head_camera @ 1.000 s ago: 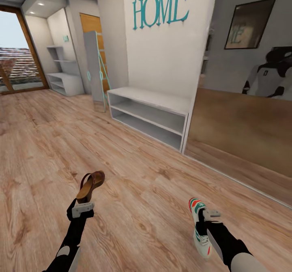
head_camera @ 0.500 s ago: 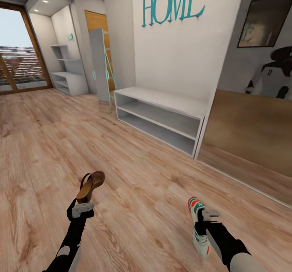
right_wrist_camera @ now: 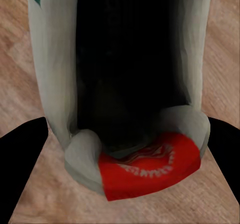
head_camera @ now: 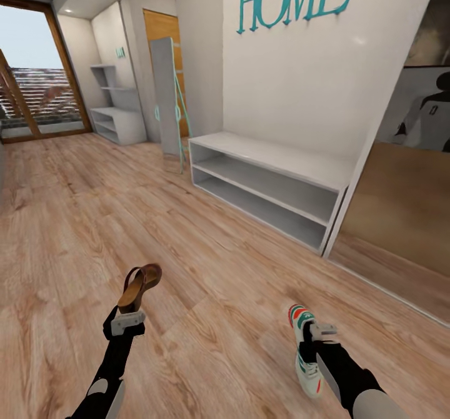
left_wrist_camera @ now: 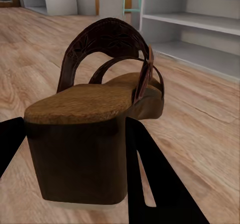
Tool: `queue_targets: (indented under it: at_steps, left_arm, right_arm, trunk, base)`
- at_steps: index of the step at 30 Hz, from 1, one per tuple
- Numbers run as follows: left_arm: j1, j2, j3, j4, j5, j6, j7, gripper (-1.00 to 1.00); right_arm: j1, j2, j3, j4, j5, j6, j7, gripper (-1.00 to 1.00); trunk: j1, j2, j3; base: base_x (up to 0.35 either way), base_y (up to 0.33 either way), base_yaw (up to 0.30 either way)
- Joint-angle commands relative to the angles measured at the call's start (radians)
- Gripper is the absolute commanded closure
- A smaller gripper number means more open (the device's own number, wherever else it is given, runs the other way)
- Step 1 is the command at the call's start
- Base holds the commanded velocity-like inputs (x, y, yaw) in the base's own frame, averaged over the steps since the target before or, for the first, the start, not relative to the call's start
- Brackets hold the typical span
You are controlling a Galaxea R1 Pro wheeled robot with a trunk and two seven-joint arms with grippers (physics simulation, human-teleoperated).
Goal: Pick up the two gym shoes and the two sandals from the corridor floor and place them onto the hallstand (shoe rack) in the corridor, making sure they are on the rack and not on the floor. Arrange them so the two gym shoes are next to each other and the two sandals are next to each other.
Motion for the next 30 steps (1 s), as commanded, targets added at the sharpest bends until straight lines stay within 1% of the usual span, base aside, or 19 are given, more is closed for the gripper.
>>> queue_targets:
  at_steps: [1, 16, 26, 30]
  left_arm:
    - [0.000, 0.000, 0.000, 0.000, 0.000, 0.000, 0.000, 1.00]
    - [0.000, 0.000, 0.000, 0.000, 0.000, 0.000, 0.000, 1.00]
    - [0.000, 0.000, -0.001, 0.000, 0.000, 0.001, -0.001, 1.00]
    - [0.000, 0.000, -0.002, 0.000, 0.000, 0.001, -0.002, 1.00]
  right_arm:
    - [0.000, 0.001, 0.000, 0.000, 0.001, 0.000, 0.000, 1.00]
    - [0.000, 0.004, 0.000, 0.000, 0.001, 0.000, 0.000, 1.00]
    - [0.000, 0.005, 0.000, 0.000, 0.001, 0.000, 0.000, 1.00]
    - [0.000, 0.010, 0.000, 0.000, 0.002, 0.000, 0.000, 1.00]
  trunk:
    - [0.000, 0.000, -0.001]
    - [0.000, 0.000, -0.012]
    - [0.000, 0.000, -0.013]
    - [0.000, 0.000, -0.013]
  base:
    - [0.343, 0.082, 0.086]
    - [0.346, 0.030, 0.019]
    - [0.347, 0.116, 0.007]
    - [0.347, 0.139, 0.145]
